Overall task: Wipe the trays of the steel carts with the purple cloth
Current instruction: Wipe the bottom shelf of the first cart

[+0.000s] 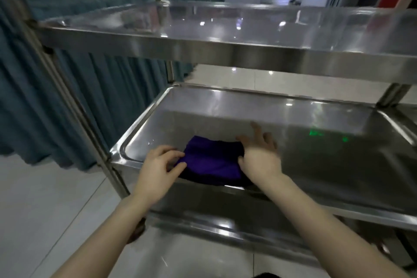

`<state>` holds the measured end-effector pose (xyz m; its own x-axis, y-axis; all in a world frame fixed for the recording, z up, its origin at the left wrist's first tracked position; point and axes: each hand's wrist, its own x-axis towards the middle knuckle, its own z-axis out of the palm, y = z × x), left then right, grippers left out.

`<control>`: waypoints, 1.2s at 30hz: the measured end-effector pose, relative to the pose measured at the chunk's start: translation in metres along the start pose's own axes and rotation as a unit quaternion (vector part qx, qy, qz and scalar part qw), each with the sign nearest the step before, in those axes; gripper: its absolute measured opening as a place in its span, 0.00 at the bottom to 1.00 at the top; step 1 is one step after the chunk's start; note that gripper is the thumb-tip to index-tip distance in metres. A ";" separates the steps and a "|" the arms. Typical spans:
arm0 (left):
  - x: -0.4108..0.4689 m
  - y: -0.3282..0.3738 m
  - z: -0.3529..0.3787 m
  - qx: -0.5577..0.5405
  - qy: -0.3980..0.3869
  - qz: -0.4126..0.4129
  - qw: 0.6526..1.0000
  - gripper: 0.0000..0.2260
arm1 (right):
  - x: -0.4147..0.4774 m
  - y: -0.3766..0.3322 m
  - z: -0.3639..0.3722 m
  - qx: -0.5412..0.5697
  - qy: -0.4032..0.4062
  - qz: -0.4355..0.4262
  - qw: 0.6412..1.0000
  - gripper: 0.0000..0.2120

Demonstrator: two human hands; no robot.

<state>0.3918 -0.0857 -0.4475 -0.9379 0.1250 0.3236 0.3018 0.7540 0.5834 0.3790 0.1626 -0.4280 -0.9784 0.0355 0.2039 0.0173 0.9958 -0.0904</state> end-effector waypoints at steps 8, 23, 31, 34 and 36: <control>-0.013 -0.042 -0.022 0.127 0.071 -0.142 0.979 0.22 | 0.030 -0.043 0.018 0.021 -0.169 -0.324 0.931 0.24; -0.010 -0.071 -0.014 0.145 0.062 -0.193 0.968 0.38 | 0.139 -0.096 0.067 0.059 -0.140 -0.153 0.976 0.29; 0.005 -0.073 -0.021 0.159 0.060 -0.214 0.962 0.46 | 0.087 -0.093 0.082 0.084 -0.155 -0.325 0.929 0.30; 0.004 -0.071 -0.020 0.145 0.063 -0.216 0.964 0.46 | 0.147 -0.115 0.081 0.034 -0.167 -0.234 0.957 0.28; 0.002 -0.069 -0.019 0.128 0.072 -0.216 0.965 0.46 | 0.176 -0.134 0.079 0.036 -0.190 -0.179 0.965 0.28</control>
<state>0.3721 -0.1491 -0.4728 -0.9274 -0.3146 0.2026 -0.1822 0.8525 0.4899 0.1877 0.0285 -0.4572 -0.9243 -0.3567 -0.1355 -0.3367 0.9296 -0.1501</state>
